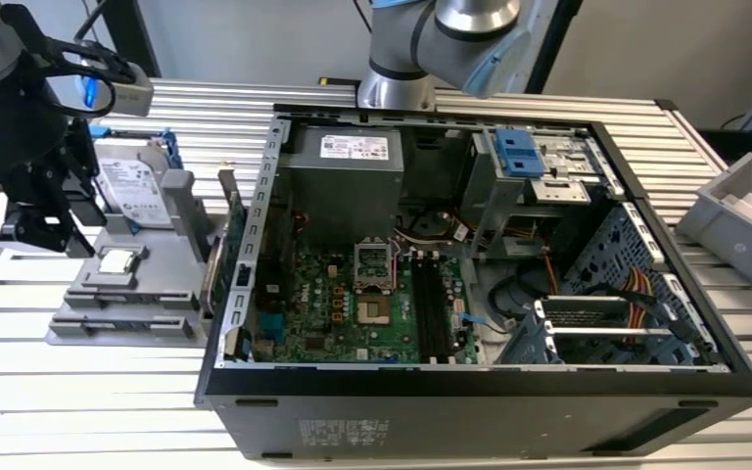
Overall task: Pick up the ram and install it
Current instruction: 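Pick up the ram and move it above insertion slot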
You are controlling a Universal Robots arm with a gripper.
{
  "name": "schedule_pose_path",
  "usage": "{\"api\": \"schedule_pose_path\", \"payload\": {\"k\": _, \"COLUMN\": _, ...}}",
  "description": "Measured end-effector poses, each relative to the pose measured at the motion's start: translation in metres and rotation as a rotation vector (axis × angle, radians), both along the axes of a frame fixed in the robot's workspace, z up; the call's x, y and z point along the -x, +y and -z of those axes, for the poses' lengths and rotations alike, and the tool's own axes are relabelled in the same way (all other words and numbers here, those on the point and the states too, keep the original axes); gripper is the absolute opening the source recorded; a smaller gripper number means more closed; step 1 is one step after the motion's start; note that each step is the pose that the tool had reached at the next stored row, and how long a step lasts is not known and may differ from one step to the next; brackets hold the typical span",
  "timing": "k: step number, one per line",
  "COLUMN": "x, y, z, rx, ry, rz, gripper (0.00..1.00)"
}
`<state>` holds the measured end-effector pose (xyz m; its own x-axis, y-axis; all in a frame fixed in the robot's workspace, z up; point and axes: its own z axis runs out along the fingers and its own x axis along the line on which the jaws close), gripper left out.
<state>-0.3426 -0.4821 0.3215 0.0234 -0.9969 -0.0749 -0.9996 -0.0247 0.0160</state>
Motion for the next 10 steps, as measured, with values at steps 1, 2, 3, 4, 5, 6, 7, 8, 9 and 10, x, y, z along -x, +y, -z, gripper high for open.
{"api": "schedule_pose_path", "payload": {"k": 1, "x": 0.0000, "y": 0.0000, "z": 0.0000, "rx": 0.0000, "ry": 0.0000, "rz": 0.000, "gripper": 1.00}}
{"api": "schedule_pose_path", "payload": {"k": 2, "x": 0.0000, "y": 0.0000, "z": 0.0001, "rx": 0.0000, "ry": 0.0000, "rz": 0.000, "gripper": 1.00}}
{"api": "schedule_pose_path", "payload": {"k": 3, "x": 0.0000, "y": 0.0000, "z": 0.0002, "rx": 0.0000, "ry": 0.0001, "rz": 0.000, "gripper": 1.00}}
{"api": "schedule_pose_path", "payload": {"k": 4, "x": 0.0000, "y": 0.0000, "z": 0.0006, "rx": -0.0001, "ry": -0.0001, "rz": 0.000, "gripper": 1.00}}
{"api": "schedule_pose_path", "payload": {"k": 5, "x": 0.0000, "y": 0.0000, "z": 0.0011, "rx": -0.0002, "ry": -0.0002, "rz": 0.000, "gripper": 1.00}}
{"api": "schedule_pose_path", "payload": {"k": 6, "x": 0.0000, "y": 0.0000, "z": 0.0015, "rx": 0.0000, "ry": 0.0000, "rz": 0.000, "gripper": 1.00}}
{"api": "schedule_pose_path", "payload": {"k": 7, "x": 0.0000, "y": 0.0000, "z": 0.0023, "rx": -0.0003, "ry": -0.0003, "rz": 0.000, "gripper": 1.00}}
{"api": "schedule_pose_path", "payload": {"k": 8, "x": 0.0000, "y": 0.0000, "z": 0.0028, "rx": 0.0000, "ry": 0.0000, "rz": 0.000, "gripper": 1.00}}
{"api": "schedule_pose_path", "payload": {"k": 9, "x": 0.0000, "y": 0.0000, "z": 0.0035, "rx": -0.0001, "ry": -0.0001, "rz": 0.000, "gripper": 1.00}}
{"api": "schedule_pose_path", "payload": {"k": 10, "x": 0.0000, "y": 0.0000, "z": 0.0041, "rx": 0.0001, "ry": 0.0000, "rz": 0.000, "gripper": 1.00}}
